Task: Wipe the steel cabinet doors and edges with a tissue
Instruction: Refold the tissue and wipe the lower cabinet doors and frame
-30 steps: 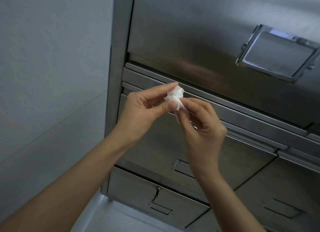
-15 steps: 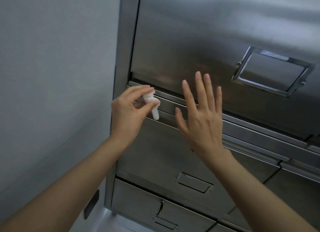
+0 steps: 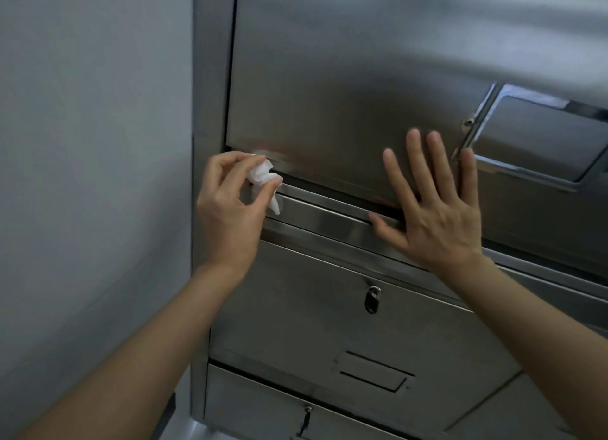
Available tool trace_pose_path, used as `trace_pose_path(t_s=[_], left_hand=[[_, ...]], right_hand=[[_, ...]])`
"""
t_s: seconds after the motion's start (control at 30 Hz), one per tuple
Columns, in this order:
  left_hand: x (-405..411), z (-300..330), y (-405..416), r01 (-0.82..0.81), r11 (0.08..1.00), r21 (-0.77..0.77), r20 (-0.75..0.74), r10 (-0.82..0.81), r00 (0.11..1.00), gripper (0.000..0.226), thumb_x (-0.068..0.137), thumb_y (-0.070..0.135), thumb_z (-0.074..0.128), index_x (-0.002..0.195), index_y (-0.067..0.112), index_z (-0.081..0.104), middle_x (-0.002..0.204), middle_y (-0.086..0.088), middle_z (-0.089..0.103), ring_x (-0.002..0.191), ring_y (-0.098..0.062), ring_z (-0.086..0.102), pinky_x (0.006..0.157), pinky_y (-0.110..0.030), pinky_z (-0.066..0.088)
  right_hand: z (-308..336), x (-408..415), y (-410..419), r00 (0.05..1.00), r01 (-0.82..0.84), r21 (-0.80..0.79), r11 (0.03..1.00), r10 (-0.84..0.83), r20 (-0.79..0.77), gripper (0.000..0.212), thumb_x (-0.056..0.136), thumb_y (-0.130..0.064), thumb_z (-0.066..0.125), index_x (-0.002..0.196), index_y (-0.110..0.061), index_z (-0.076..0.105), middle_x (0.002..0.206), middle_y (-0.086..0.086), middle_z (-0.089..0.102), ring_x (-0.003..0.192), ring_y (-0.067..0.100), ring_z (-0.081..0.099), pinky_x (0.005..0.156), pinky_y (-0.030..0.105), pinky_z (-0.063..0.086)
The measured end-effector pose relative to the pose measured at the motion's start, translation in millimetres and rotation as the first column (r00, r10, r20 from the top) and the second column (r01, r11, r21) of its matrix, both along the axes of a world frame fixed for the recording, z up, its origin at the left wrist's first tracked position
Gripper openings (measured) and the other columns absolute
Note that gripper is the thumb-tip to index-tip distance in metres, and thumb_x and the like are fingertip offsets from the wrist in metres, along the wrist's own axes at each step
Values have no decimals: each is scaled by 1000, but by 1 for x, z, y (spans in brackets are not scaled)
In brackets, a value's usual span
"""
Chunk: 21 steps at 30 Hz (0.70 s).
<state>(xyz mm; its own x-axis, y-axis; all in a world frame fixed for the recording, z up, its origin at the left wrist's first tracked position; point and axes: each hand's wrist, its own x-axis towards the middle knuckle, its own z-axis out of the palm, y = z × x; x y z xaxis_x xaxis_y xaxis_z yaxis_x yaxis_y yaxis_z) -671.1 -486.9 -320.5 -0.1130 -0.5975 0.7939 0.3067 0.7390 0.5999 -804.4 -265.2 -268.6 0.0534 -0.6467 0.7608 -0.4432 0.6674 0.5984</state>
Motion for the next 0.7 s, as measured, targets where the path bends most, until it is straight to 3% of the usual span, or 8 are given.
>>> trace_pose_path(t_s=[0.17, 0.33, 0.43, 0.5, 0.6, 0.7], left_hand=[[-13, -4, -5, -47, 999, -20, -61, 46, 997, 26, 83, 16, 79, 106, 6, 74, 108, 3, 54, 98, -15, 61, 81, -43, 56], [-14, -1, 0, -107, 994, 8, -60, 107, 992, 27, 85, 20, 78, 104, 5, 66, 103, 7, 61, 88, -15, 62, 81, -26, 50], [-15, -9, 0, -194, 965, -174, -44, 189, 981, 14, 91, 8, 73, 102, 0, 70, 103, -7, 70, 97, -20, 64, 91, -19, 45], [-17, -17, 0, -226, 913, -340, -32, 229, 973, 14, 95, 1, 66, 107, -4, 73, 111, -13, 71, 109, -25, 66, 99, -29, 49], [-17, -31, 1, -288, 782, -553, -20, 334, 942, 24, 95, -8, 61, 116, -3, 70, 123, -19, 66, 121, -30, 61, 98, -40, 52], [-15, -29, -14, -294, 823, -485, -14, 329, 944, 25, 98, -5, 56, 116, 0, 72, 118, -24, 65, 112, -33, 61, 94, -35, 51]], right_hand=[[-1, -1, 2, 999, -48, 2, 999, 48, -8, 78, 94, -61, 48, 154, -13, 34, 159, 16, 24, 148, 34, 25, 118, 56, 17], [0, -1, 3, 999, -53, 0, 999, 53, -3, 79, 92, -61, 50, 153, -13, 36, 159, 16, 24, 148, 35, 25, 119, 55, 15], [-1, 0, 3, 998, -56, -2, 998, 56, 0, 78, 92, -61, 50, 153, -14, 37, 159, 16, 25, 147, 35, 26, 118, 56, 17], [-1, 0, 3, 999, -52, -7, 999, 52, 1, 77, 93, -60, 50, 153, -14, 37, 159, 15, 25, 147, 35, 26, 118, 56, 18], [-1, 1, 2, 999, -50, -7, 999, 50, 2, 76, 93, -59, 49, 153, -14, 37, 159, 15, 25, 147, 35, 26, 118, 56, 17], [-1, 1, 3, 999, -50, -3, 999, 50, 7, 75, 93, -58, 50, 153, -14, 37, 159, 15, 25, 147, 35, 26, 118, 56, 17]])
